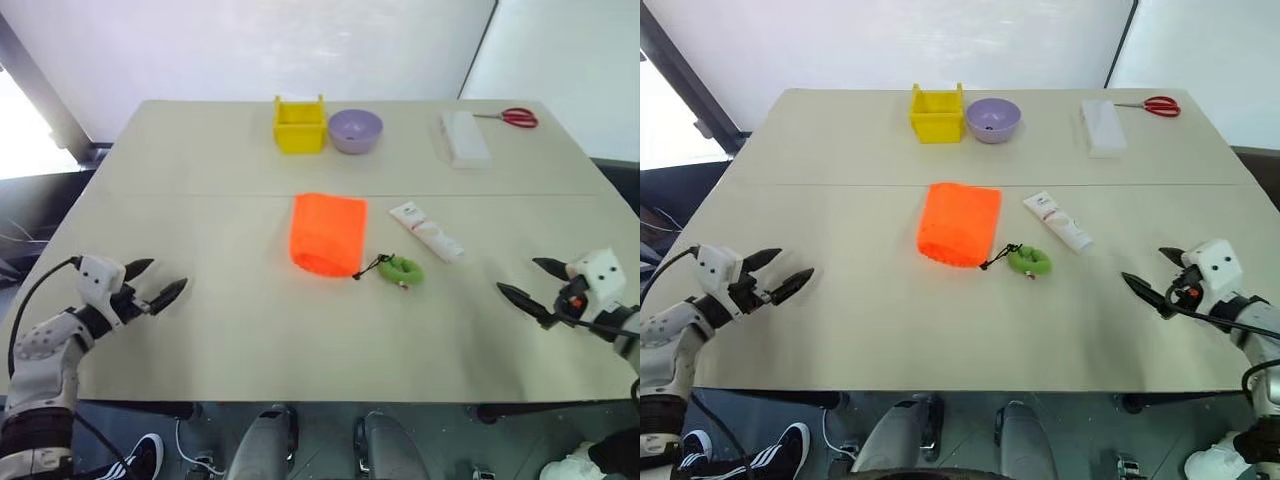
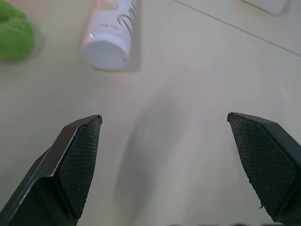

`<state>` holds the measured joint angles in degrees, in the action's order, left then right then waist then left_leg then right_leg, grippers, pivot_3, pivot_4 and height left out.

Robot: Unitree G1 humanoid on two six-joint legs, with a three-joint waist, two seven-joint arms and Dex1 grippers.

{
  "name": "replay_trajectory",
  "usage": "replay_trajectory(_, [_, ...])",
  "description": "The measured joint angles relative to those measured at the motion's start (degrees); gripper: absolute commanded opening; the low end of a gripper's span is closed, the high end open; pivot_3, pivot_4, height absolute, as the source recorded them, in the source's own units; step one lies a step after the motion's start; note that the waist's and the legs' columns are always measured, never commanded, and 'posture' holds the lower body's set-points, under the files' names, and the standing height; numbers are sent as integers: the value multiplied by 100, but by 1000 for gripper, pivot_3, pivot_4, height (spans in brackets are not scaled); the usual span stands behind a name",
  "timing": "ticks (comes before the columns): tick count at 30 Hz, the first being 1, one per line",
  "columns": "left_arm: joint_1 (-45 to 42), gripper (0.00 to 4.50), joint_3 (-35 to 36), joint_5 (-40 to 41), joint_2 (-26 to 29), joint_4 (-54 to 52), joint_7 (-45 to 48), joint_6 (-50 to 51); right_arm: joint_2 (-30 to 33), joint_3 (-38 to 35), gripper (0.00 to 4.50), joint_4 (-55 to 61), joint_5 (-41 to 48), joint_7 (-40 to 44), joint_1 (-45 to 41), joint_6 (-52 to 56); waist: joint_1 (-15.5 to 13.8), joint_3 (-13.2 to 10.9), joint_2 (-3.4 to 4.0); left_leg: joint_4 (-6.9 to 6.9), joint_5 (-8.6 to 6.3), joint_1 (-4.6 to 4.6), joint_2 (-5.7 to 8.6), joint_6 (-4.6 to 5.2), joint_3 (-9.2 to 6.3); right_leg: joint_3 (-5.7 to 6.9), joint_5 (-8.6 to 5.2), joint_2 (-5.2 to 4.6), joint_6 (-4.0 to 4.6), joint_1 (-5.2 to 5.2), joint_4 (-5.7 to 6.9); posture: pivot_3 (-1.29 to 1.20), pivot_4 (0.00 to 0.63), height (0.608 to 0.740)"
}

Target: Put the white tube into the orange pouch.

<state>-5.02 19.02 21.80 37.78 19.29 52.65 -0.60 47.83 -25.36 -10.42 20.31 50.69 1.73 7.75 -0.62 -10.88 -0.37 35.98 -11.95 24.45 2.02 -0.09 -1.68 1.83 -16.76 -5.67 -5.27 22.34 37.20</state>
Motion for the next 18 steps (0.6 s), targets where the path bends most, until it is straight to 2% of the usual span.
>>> replay_trajectory(4, [27,4500,-2,-20,-108,-110,-52,-263,6,-20,4464,-18,0,1,-20,1,-3,0,0,2,0,-1,-1,-1,0,0,4,0,8,-1,0,0,150,740])
replay_trajectory(9, [-90,4500,-28,-332,43,-67,-206,-542,-9,84,4464,34,-11,-81,-92,72,-5,0,0,3,0,0,-2,0,1,0,5,0,8,2,0,0,150,740])
replay_trajectory(18, [-245,4500,4,-89,150,100,158,-547,-9,129,4464,132,2,-90,-149,198,-9,1,1,2,0,2,-2,2,6,0,6,0,6,3,-6,0,150,740])
